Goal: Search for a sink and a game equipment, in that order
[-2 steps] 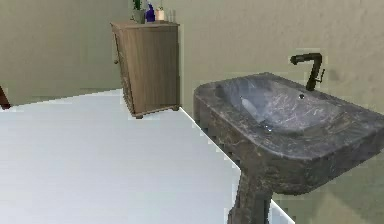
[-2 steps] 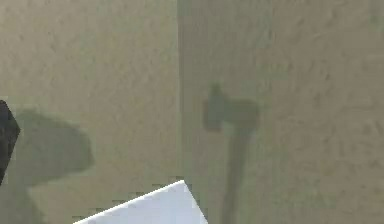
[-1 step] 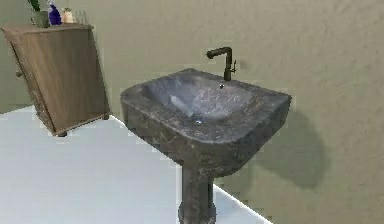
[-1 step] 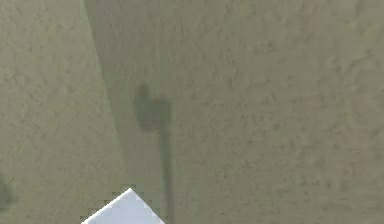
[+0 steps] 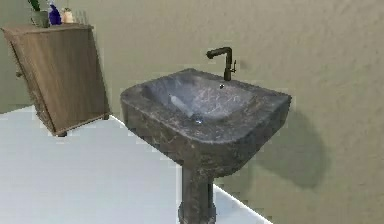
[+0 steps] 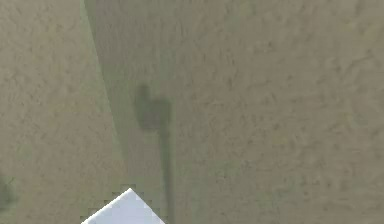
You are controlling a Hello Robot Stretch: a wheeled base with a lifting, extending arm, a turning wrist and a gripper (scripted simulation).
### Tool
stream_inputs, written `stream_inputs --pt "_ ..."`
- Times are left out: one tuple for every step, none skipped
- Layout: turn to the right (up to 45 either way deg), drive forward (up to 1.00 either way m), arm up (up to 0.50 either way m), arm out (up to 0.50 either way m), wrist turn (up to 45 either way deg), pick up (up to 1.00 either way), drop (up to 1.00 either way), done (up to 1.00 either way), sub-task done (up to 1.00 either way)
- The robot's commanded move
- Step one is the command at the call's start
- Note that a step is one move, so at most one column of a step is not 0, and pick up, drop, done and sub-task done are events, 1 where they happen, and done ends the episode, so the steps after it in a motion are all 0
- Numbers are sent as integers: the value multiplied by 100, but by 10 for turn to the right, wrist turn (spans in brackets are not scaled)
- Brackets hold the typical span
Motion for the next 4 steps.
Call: stream_inputs --pt "-450 0 0 0 0 0 0 0 0" --pt "-240 0 0 0 0 0 0 0 0" --pt "0 100 0 0 0 0 0 0 0" --pt "-30 0 0 0 0 0 0 0 0"
